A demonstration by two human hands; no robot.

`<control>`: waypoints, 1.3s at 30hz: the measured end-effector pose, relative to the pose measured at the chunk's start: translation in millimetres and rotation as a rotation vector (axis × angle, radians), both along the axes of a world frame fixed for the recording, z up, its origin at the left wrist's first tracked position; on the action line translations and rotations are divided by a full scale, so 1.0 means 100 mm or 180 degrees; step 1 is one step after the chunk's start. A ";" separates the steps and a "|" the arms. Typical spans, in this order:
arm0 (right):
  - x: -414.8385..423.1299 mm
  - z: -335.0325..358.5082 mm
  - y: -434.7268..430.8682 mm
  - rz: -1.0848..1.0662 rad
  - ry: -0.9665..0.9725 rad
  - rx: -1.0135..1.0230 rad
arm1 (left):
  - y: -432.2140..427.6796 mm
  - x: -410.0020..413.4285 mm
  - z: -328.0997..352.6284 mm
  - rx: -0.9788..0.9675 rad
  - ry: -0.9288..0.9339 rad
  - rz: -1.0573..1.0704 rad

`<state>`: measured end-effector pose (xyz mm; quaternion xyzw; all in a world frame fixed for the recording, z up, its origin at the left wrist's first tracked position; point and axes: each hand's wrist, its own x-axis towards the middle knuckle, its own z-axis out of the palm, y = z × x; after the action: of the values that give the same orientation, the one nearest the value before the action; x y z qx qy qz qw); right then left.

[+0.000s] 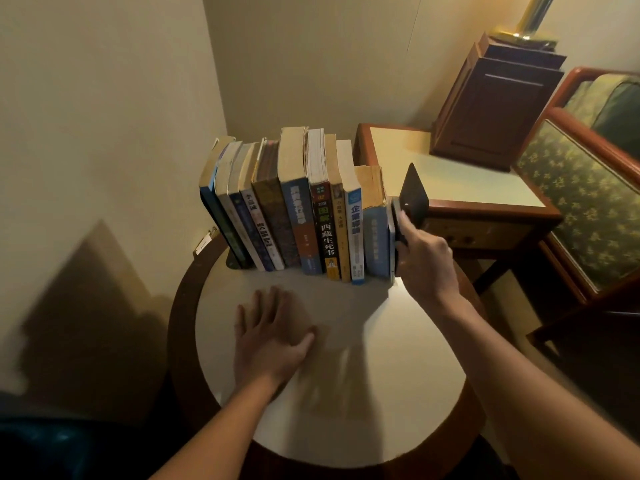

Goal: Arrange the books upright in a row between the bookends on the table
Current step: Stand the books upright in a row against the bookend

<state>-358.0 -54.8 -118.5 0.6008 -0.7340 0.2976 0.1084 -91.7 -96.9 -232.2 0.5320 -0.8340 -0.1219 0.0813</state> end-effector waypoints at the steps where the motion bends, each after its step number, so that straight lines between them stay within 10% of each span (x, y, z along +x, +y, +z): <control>1: 0.01 -0.04 0.00 0.0006 -0.0023 0.0135 | 0.01 0.00 -0.01 -0.0029 -0.0009 0.0009; 29: -0.02 -0.25 -0.17 -0.0373 -0.1471 0.0942 | 0.01 -0.02 -0.06 -0.0074 0.0009 0.0025; 39: 0.37 0.46 0.53 0.0071 -0.1017 0.1051 | 0.07 0.23 0.45 0.1122 -0.0232 -0.0455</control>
<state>-320.8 -2.1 -72.2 0.5637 -0.7738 0.2661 -0.1122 -68.7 -89.8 -187.3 0.4815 -0.8377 -0.2523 -0.0523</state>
